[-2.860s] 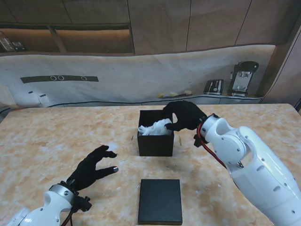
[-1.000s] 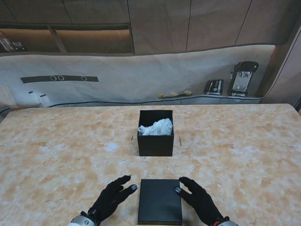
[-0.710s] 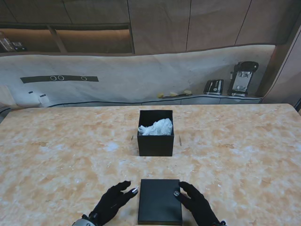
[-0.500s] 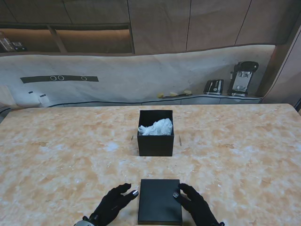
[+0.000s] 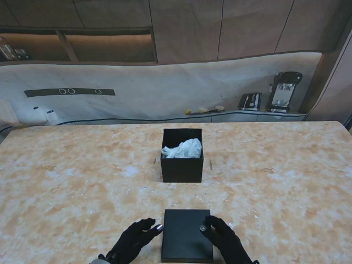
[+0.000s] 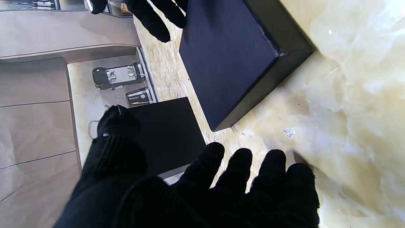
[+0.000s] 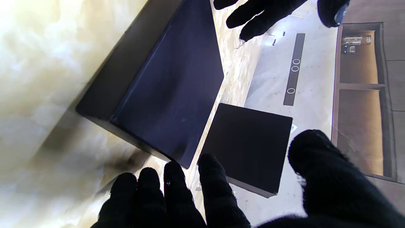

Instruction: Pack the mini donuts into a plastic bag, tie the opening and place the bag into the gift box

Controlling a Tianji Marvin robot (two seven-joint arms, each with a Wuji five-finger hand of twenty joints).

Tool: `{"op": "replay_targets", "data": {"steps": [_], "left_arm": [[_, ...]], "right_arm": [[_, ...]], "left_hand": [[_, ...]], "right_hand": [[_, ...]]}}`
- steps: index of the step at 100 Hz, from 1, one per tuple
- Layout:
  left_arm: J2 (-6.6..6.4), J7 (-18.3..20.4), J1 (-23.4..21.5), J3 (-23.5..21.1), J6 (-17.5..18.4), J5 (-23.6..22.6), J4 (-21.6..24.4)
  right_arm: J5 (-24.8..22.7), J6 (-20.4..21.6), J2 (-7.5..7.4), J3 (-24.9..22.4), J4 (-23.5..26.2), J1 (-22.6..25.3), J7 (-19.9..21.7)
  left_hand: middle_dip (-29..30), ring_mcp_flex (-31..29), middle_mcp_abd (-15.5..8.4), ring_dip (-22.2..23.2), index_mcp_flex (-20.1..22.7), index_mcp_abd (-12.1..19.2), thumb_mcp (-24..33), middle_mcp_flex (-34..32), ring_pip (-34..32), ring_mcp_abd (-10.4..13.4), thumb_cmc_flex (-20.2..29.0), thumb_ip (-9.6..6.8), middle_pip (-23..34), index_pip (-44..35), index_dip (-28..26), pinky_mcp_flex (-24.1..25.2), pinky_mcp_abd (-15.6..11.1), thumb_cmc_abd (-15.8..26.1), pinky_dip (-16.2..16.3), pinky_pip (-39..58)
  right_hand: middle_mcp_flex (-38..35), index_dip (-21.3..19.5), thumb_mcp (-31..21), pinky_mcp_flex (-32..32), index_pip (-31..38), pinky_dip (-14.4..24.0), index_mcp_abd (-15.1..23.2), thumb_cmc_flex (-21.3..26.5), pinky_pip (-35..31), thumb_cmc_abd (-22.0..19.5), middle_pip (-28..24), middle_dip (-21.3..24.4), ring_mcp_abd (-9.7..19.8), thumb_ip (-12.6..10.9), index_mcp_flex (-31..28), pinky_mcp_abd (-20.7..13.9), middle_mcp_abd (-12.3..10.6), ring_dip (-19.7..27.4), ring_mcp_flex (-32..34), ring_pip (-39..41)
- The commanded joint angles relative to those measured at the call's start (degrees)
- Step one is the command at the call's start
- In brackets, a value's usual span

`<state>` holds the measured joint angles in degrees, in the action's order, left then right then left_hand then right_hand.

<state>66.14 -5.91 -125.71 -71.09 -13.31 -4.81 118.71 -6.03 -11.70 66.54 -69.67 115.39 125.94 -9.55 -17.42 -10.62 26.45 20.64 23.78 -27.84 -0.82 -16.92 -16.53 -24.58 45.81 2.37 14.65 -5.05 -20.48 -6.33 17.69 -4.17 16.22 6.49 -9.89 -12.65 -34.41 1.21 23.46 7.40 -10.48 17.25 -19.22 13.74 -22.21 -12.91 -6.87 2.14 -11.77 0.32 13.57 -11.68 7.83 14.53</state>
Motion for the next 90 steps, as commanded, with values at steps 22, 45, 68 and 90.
{"op": "replay_targets", "data": {"steps": [22,45,68,90], "left_arm": [[0.25,1.57,0.14,0.84,-2.13,1.39,0.4],[0.72,0.41,0.55,1.68,-3.35,3.08,0.05],[1.42,-1.54,2.44,3.46,-2.68,5.64,-1.67],[1.84,-2.05,3.76,4.44,-3.64,7.85,-2.7]], "right_arm": [[0.12,-1.17,0.61,0.77,-0.33,0.45,0.77],[0.78,-1.65,0.71,1.34,-0.61,0.12,0.65],[0.68,-1.97,0.72,1.53,-0.66,-0.05,0.62],[0.85,-2.72,0.72,1.74,-0.69,-0.22,0.81]], "left_hand": [[-0.82,-1.47,0.67,1.47,1.84,-1.25,-0.68,-2.07,-1.46,-2.26,0.65,-0.84,1.06,0.25,-2.09,8.83,2.02,0.94,2.53,24.41],[-0.64,-0.34,0.26,1.2,0.91,-0.92,-0.55,-0.78,-1.03,-1.67,1.06,-0.89,0.66,0.62,-1.98,10.02,1.31,1.42,1.78,25.14],[-0.51,0.35,-0.29,0.78,0.21,-0.58,-0.47,0.22,-0.54,-0.99,1.67,-0.92,0.73,0.76,-1.9,10.36,0.12,2.16,0.5,23.96],[-0.54,0.1,-0.3,0.83,0.27,-0.42,-0.46,0.02,-0.74,-1.0,2.35,-0.9,1.08,0.7,-1.9,10.12,0.12,2.19,0.27,24.22]], "right_hand": [[0.22,0.7,-0.62,1.08,1.35,2.19,1.39,-0.75,0.93,-0.4,-0.05,0.59,-0.05,2.31,1.73,1.78,-1.22,0.15,-0.76,0.4],[0.23,0.96,-1.0,1.1,1.85,3.03,1.52,-0.76,1.33,-0.12,0.31,0.75,0.29,2.31,1.61,1.58,-1.39,0.09,-0.97,0.48],[0.17,1.21,-1.38,1.24,2.29,3.89,1.74,-0.79,1.55,0.11,0.4,0.78,0.36,2.34,1.42,1.66,-1.42,0.02,-1.07,0.63],[0.17,1.44,-1.67,1.29,2.56,4.62,1.9,-0.85,1.74,0.38,0.53,0.83,0.39,2.35,1.19,1.59,-1.5,0.03,-1.13,0.63]]}}
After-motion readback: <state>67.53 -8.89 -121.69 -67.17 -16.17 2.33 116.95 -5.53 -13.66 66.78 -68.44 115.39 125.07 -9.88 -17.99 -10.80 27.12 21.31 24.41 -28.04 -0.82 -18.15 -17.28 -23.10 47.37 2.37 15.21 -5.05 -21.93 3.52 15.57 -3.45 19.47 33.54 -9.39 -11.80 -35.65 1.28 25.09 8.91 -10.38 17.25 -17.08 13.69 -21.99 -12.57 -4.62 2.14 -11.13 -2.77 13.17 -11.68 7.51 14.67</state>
